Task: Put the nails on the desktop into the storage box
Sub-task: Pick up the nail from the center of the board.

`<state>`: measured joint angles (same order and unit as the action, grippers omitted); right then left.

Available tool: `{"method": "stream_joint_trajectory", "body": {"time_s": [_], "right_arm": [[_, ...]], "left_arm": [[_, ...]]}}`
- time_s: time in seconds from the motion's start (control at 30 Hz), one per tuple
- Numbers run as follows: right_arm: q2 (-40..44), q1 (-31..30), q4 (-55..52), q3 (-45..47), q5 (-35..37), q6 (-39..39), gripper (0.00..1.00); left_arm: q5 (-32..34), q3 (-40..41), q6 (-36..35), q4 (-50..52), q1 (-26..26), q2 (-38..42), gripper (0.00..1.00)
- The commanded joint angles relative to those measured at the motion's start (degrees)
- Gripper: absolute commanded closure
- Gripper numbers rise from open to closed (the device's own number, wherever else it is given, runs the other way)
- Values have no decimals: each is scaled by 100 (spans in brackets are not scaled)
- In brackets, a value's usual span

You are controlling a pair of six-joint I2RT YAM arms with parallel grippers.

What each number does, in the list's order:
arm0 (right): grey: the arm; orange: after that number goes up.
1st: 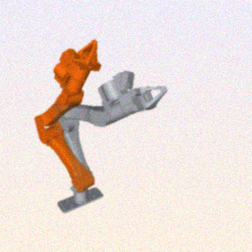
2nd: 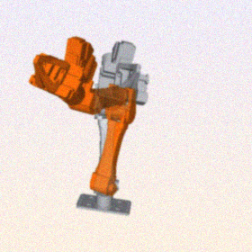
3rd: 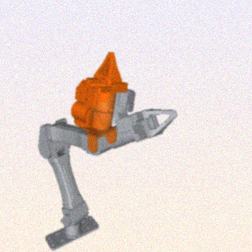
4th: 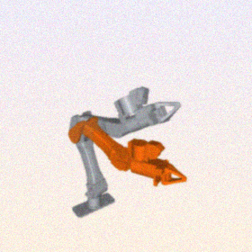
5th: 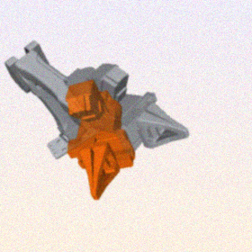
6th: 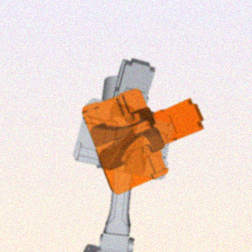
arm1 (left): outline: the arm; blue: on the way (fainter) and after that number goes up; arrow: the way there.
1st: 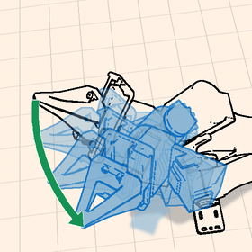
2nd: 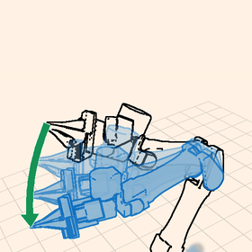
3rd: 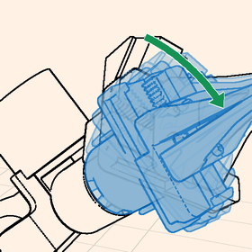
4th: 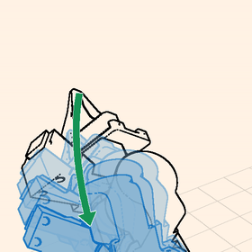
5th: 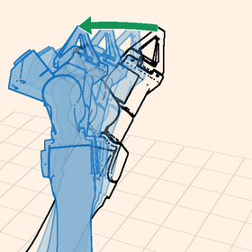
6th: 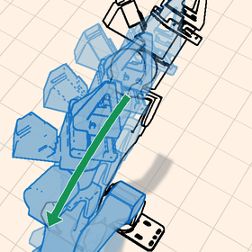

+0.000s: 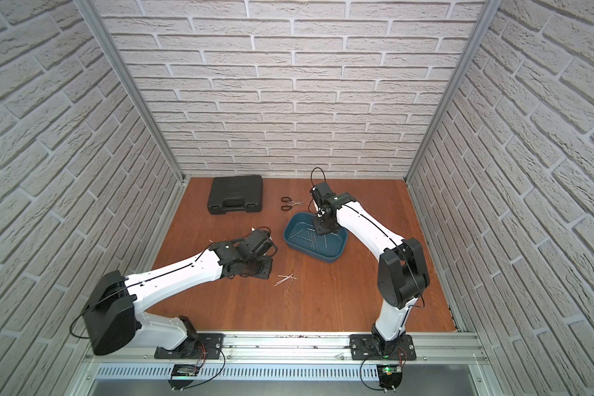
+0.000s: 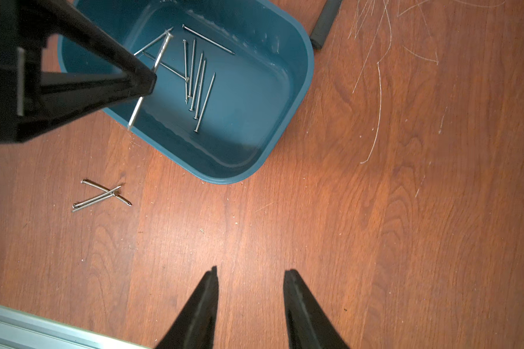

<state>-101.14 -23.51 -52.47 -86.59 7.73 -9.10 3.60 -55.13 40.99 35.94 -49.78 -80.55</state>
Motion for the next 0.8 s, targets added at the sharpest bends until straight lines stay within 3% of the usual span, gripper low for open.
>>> {"method": "stream_joint_trajectory", "body": {"time_s": [0.0, 0.23, 0.77], "right_arm": [[168, 30, 99, -1, -8, 57, 68], [730, 31, 1, 114, -82, 11, 62], [2081, 30, 37, 1398, -393, -401, 61]], "left_arm": [[-58, -188, -95, -53, -81, -132, 65], [-82, -366, -127, -89, -228, -437, 65], [-90, -923, -170, -123, -675, -1262, 65]]}}
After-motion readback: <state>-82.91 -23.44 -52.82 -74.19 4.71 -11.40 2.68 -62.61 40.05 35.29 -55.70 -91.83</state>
